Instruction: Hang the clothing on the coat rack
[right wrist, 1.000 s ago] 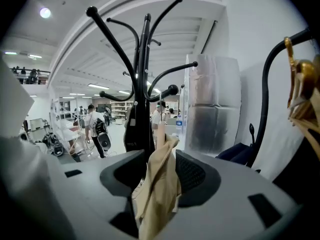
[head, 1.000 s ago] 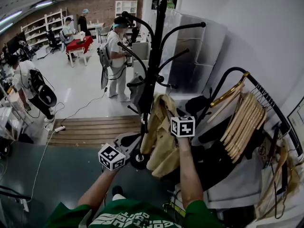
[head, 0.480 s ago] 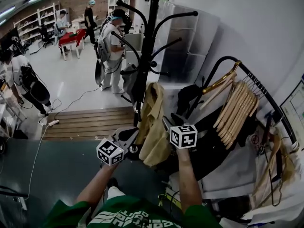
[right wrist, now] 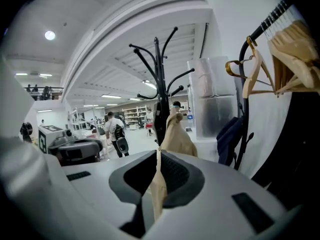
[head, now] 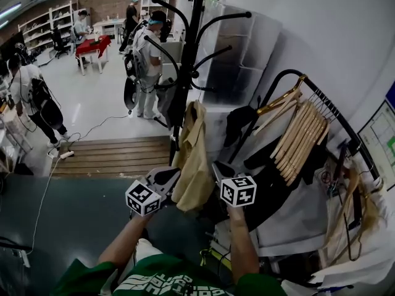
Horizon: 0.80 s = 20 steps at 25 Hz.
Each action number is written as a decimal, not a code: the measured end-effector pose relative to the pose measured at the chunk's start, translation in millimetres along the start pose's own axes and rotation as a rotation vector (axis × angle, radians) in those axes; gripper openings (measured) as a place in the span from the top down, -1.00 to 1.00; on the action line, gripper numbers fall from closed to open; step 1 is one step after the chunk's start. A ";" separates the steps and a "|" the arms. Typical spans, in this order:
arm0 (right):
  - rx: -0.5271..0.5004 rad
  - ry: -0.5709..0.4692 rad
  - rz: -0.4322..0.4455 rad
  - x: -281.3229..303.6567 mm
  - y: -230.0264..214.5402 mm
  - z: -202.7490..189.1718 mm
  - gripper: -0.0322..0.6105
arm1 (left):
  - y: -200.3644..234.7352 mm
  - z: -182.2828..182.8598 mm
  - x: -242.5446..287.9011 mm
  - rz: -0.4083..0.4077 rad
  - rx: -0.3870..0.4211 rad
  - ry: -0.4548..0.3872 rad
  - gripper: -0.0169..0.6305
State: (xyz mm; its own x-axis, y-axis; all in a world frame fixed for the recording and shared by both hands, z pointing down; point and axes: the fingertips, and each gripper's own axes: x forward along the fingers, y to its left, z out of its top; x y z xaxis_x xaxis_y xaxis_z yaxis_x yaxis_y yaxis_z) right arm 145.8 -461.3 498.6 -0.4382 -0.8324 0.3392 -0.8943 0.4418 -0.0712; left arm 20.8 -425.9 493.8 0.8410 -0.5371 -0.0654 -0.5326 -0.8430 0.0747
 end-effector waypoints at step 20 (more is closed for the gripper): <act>-0.042 0.019 0.081 -50.8 45.9 -50.8 0.87 | -34.8 -7.5 -33.0 0.052 0.006 -0.002 0.94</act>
State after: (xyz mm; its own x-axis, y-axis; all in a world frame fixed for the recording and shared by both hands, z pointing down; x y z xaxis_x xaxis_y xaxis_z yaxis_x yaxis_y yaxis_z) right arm 131.6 -381.8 525.7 -0.5071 -0.7871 0.3512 -0.8511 0.5216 -0.0599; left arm 12.3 -378.6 500.8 0.8117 -0.5806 -0.0639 -0.5765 -0.8139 0.0721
